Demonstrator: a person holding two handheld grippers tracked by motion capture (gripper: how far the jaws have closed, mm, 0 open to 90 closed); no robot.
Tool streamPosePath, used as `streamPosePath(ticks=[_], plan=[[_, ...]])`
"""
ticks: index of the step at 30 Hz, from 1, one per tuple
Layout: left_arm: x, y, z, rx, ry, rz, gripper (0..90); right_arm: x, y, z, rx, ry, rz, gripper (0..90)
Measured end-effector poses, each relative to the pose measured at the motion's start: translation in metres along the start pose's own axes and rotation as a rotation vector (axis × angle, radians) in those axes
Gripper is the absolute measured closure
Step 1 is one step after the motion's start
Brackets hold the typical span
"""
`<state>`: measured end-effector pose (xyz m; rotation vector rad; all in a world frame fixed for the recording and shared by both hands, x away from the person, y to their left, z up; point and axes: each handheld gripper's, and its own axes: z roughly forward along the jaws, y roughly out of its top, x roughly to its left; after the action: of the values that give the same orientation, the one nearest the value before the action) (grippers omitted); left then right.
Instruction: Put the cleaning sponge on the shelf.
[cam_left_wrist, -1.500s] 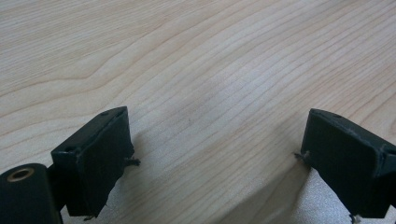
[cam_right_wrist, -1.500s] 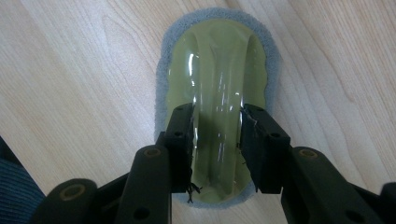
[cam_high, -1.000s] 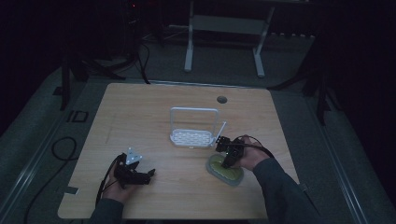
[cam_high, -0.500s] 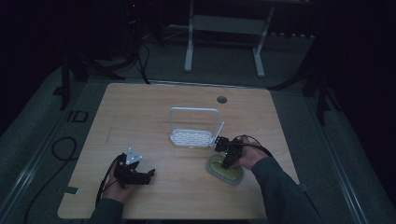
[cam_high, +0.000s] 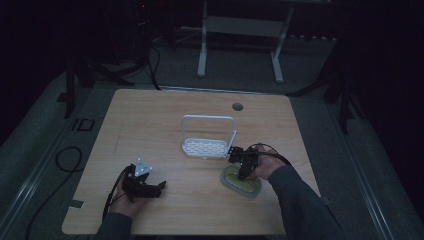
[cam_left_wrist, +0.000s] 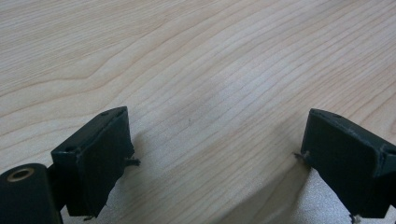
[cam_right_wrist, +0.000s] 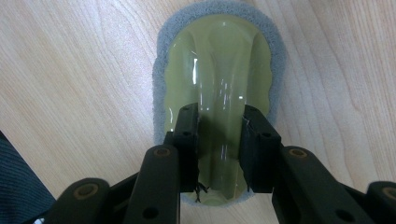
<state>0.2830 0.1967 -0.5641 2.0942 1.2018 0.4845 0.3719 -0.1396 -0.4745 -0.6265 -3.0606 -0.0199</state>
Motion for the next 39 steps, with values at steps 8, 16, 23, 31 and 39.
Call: streamPosePath(ticks=[8, 16, 23, 31, 39], plan=[[0.000, 0.000, 0.000, 0.000, 0.001, 0.001, 8.7, -0.001, 0.001, 0.002, 0.005, 0.009, -0.024, 69.5], [0.000, 0.000, 0.000, 0.001, 0.000, 0.002, 8.7, 0.002, 0.004, 0.000, 0.023, -0.010, -0.053, 71.3], [0.000, 0.000, 0.000, 0.000, 0.001, 0.001, 8.7, 0.006, 0.009, -0.005, 0.010, -0.029, -0.082, 71.4], [0.000, 0.000, 0.000, 0.000, 0.001, 0.002, 8.7, 0.008, 0.012, -0.008, -0.009, -0.045, -0.099, 71.4], [0.000, 0.000, 0.000, 0.000, 0.001, 0.002, 8.7, 0.011, 0.018, -0.011, -0.027, -0.071, -0.121, 71.4]])
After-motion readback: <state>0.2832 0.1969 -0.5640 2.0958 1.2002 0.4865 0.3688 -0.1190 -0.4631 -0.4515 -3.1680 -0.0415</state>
